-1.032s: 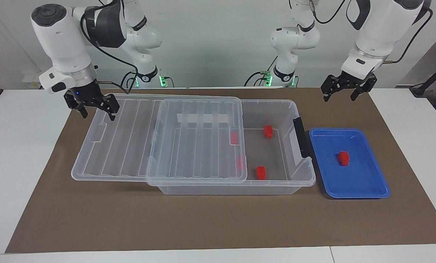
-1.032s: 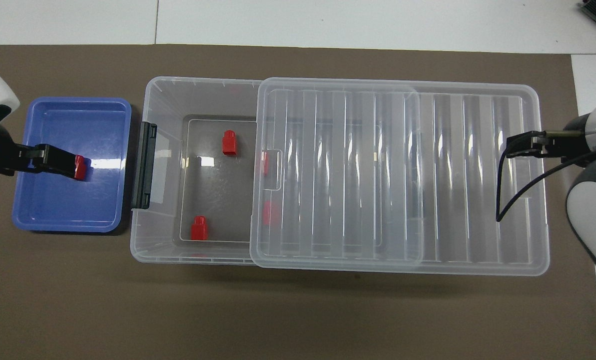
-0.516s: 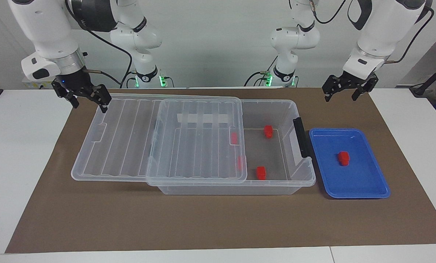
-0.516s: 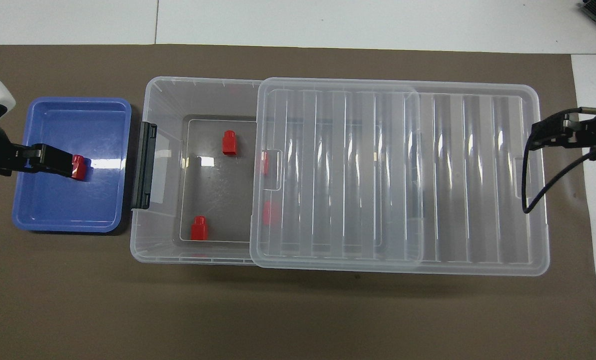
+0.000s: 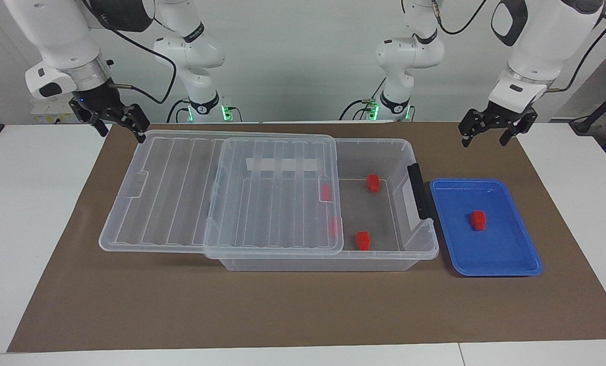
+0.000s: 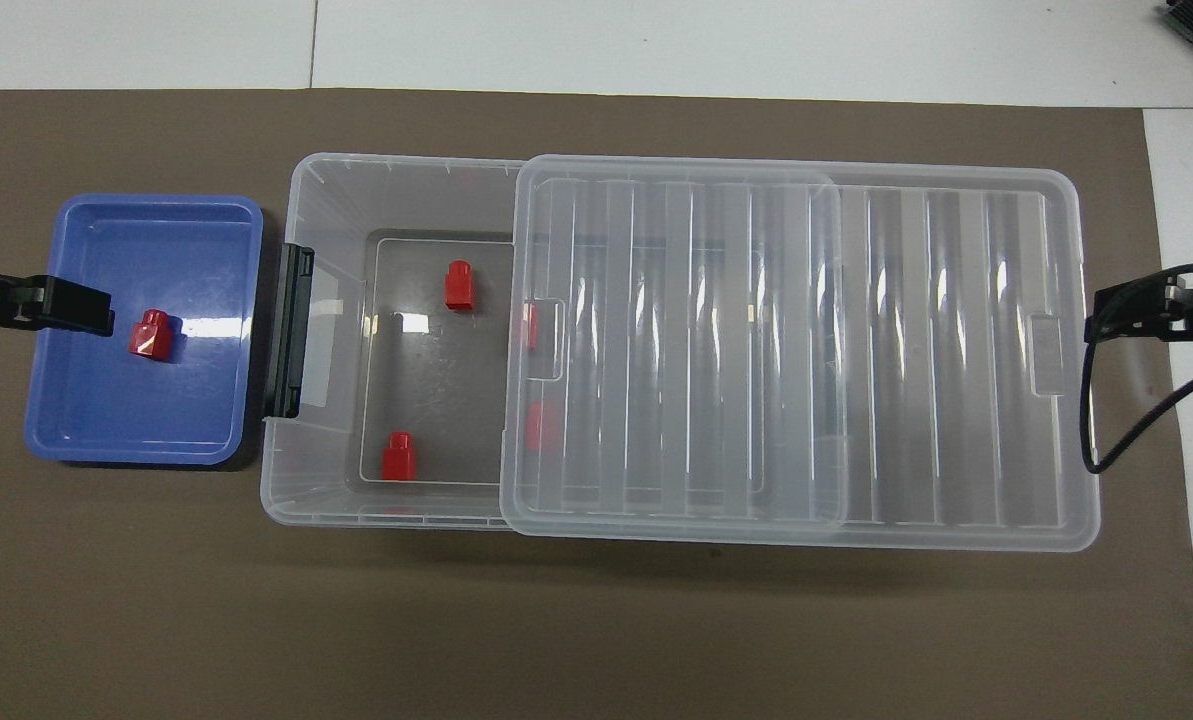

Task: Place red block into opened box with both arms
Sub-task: 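Grasp the red block in the blue tray with the left gripper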

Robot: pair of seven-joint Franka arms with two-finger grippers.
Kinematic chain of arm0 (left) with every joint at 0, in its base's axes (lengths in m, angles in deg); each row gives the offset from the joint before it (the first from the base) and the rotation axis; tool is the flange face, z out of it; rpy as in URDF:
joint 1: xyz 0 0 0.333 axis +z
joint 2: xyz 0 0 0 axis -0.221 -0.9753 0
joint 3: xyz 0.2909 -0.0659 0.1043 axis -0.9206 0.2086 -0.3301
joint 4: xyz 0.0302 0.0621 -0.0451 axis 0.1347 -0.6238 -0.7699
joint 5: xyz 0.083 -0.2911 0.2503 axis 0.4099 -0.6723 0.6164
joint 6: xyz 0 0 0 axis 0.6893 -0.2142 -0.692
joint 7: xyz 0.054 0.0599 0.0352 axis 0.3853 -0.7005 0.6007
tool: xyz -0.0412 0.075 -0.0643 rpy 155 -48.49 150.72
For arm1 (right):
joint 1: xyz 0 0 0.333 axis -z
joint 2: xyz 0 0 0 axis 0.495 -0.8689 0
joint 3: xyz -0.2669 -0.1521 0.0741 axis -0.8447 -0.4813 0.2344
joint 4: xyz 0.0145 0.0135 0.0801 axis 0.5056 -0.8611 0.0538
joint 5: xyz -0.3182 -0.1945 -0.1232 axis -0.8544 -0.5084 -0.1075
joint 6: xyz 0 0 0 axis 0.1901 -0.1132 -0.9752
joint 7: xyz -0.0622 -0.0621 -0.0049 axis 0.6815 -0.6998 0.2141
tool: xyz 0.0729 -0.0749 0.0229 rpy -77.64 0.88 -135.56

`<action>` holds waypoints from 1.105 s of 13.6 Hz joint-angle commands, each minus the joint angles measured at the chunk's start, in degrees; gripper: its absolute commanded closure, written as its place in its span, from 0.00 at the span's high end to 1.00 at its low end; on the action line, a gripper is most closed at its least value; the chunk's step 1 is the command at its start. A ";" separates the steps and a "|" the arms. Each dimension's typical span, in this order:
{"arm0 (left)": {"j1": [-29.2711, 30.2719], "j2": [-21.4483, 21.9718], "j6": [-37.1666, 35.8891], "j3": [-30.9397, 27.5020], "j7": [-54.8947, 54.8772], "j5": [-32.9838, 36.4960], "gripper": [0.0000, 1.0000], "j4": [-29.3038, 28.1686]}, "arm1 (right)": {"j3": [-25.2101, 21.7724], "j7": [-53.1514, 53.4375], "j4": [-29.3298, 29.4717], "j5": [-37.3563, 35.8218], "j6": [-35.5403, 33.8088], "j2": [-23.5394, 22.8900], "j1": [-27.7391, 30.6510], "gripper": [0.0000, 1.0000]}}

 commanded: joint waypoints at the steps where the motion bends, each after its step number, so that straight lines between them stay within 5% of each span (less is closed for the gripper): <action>1: 3.20 2.36 4.28 0.26 -6.35 0.24 1.00 -5.34 | 0.14 -1.42 -1.61 1.02 1.07 1.20 0.12 1.00; 5: 5.31 -0.09 14.55 0.26 -8.80 0.06 1.00 -10.88 | 0.32 -1.77 0.93 0.31 -0.78 -0.20 0.03 1.00; 11: 7.69 -9.24 30.19 0.26 -15.41 0.06 1.00 -14.39 | 0.41 -1.77 3.93 -0.22 -2.19 -2.31 0.12 1.00; 15: 9.70 -14.60 34.52 0.26 -20.69 0.15 1.00 -15.89 | 0.41 -1.94 2.87 0.40 -2.27 -1.61 0.56 1.00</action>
